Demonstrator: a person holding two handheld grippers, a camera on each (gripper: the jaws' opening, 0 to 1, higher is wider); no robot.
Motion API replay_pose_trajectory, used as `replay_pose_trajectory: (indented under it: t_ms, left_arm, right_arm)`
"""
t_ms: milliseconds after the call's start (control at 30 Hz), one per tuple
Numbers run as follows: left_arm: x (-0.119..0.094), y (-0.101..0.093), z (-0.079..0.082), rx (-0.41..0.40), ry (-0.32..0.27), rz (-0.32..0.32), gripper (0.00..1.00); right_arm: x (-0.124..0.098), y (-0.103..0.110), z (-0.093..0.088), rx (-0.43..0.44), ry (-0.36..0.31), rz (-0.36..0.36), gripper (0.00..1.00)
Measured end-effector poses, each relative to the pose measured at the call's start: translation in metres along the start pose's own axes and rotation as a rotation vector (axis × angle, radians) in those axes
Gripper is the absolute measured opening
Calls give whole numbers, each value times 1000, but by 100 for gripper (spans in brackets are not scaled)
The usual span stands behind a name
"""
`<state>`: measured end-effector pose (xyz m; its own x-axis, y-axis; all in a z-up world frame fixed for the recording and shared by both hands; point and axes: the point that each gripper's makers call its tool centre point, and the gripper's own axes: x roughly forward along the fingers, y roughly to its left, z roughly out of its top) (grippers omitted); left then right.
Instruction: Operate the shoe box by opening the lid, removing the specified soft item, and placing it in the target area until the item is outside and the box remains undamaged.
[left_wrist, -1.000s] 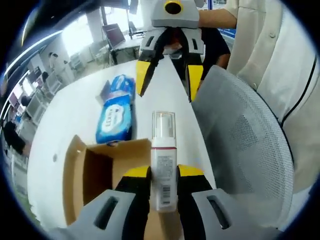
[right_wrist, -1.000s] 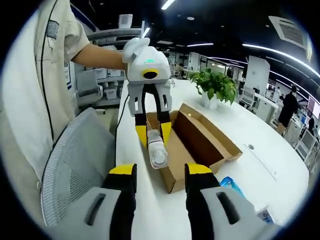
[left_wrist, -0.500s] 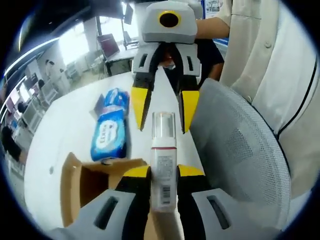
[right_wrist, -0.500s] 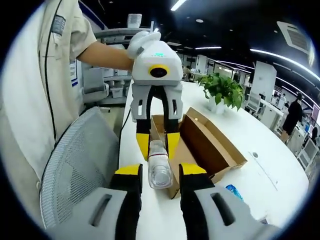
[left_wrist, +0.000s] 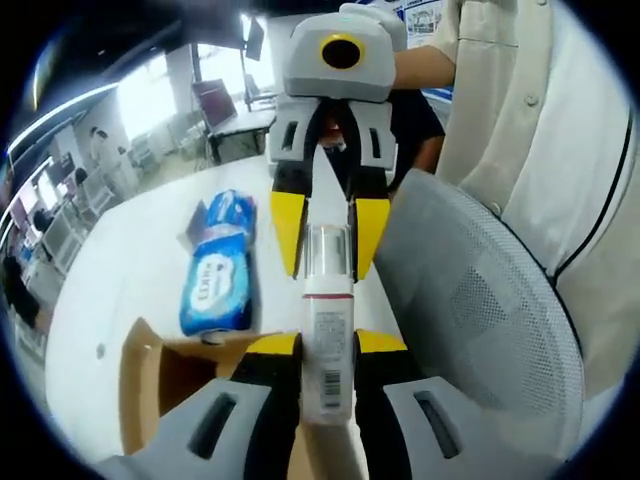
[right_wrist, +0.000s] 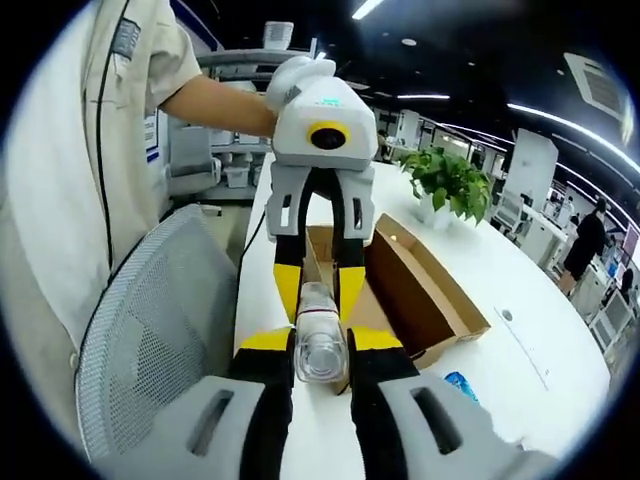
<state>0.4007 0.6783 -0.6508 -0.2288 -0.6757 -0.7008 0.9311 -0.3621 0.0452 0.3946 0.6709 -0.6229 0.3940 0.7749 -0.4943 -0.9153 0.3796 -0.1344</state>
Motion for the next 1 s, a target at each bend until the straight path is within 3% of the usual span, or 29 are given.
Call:
replay_pose_trajectory:
  t_ms: [433, 1000]
  left_arm:
    - [8, 1, -2, 2, -15, 4, 18]
    - [12, 18, 8, 6, -52, 55, 26]
  right_arm:
    - [0, 0, -4, 50, 69, 0, 16]
    - [-10, -11, 0, -10, 130, 3, 15]
